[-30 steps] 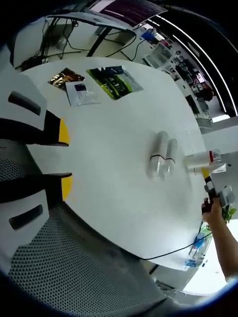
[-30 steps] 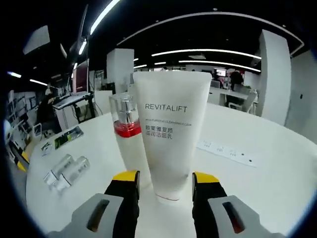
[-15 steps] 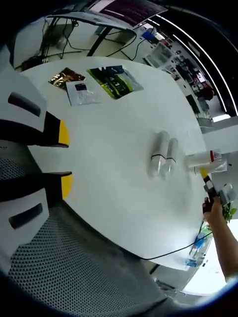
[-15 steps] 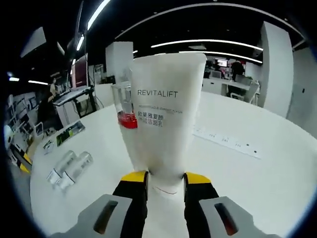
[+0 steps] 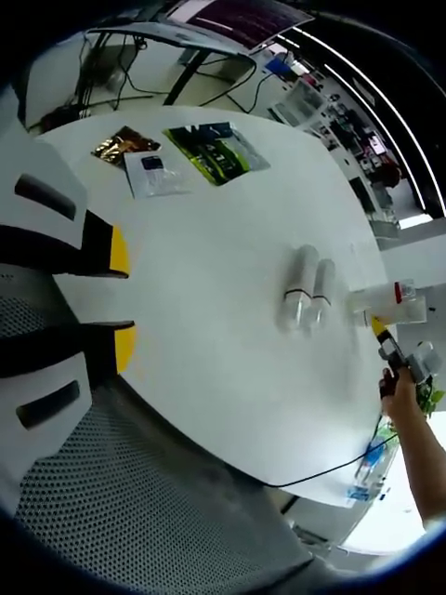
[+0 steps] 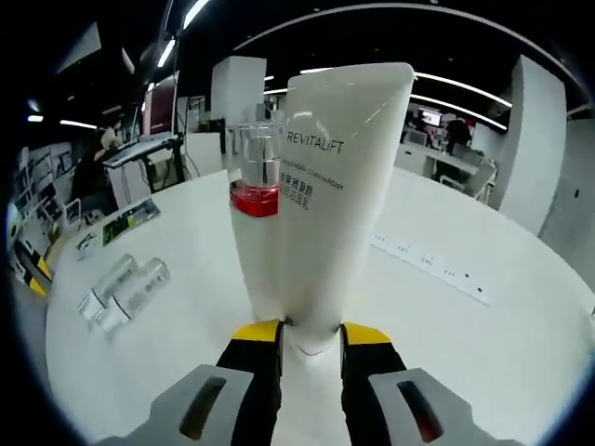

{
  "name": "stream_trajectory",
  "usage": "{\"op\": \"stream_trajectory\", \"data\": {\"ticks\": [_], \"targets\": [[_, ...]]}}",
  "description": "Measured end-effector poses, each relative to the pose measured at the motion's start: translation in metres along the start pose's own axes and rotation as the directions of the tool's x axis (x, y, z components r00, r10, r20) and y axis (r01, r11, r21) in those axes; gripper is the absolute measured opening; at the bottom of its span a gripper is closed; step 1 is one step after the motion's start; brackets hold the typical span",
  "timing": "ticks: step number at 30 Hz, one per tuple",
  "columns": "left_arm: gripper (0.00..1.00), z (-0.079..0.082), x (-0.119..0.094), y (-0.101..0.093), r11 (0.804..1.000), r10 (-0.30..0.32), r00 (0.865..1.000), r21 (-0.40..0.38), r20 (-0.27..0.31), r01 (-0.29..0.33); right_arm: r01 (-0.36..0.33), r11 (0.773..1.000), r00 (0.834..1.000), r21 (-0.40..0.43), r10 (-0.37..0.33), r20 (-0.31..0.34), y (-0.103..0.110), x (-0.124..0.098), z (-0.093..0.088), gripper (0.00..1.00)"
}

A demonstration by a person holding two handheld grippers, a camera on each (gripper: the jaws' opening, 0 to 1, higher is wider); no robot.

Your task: Arrange the skincare products in the storage area until every visible bottle or jar stands upright without overlapping.

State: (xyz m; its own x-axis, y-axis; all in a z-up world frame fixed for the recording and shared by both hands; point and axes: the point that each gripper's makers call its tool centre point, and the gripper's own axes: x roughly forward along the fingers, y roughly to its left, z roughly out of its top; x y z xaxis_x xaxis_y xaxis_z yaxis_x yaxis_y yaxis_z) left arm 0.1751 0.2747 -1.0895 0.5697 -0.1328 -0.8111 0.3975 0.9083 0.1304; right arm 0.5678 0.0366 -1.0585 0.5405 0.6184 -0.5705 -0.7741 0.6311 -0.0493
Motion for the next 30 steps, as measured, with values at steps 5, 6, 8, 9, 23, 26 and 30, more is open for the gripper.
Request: {"op": "stream_trajectory", "data": {"ticks": [5, 6, 8, 9, 23, 26, 30], "targets": [[0.14, -0.001, 0.000, 0.000, 1.000, -0.002, 1.000, -0.001, -0.002, 0.002, 0.018, 0.999, 0.999, 0.034, -0.016, -0.040, -0.001, -0.007, -0.014, 0.18], [0.14, 0.000, 0.000, -0.001, 1.000, -0.003, 1.000, -0.001, -0.002, 0.003, 0.023, 0.999, 0.999, 0.035, -0.021, -0.042, -0.003, -0.007, -0.015, 0.17], [0.14, 0.000, 0.000, -0.001, 1.000, -0.004, 1.000, -0.001, -0.002, 0.004, 0.037, 0.998, 0.998, 0.043, -0.036, -0.044, -0.007, -0.010, -0.016, 0.16], [0.14, 0.000, 0.000, -0.001, 1.000, -0.004, 1.000, -0.001, -0.002, 0.004, 0.050, 0.998, 0.998, 0.040, -0.049, -0.043, -0.010, -0.011, -0.016, 0.15], [0.13, -0.001, 0.000, -0.001, 1.000, -0.007, 1.000, 0.000, -0.007, 0.007, 0.069, 0.987, 0.996, 0.144, -0.059, -0.070, -0.011, -0.010, -0.022, 0.21], [0.13, -0.001, 0.000, -0.001, 1.000, -0.006, 1.000, 0.000, -0.007, 0.006, 0.072, 0.986, 0.997, 0.150, -0.067, -0.037, -0.009, -0.012, -0.019, 0.17], [0.13, -0.001, 0.000, -0.001, 1.000, -0.006, 1.000, 0.002, -0.005, 0.006, 0.104, 0.981, 0.994, 0.162, -0.102, -0.025, -0.018, -0.014, -0.013, 0.15]]}}
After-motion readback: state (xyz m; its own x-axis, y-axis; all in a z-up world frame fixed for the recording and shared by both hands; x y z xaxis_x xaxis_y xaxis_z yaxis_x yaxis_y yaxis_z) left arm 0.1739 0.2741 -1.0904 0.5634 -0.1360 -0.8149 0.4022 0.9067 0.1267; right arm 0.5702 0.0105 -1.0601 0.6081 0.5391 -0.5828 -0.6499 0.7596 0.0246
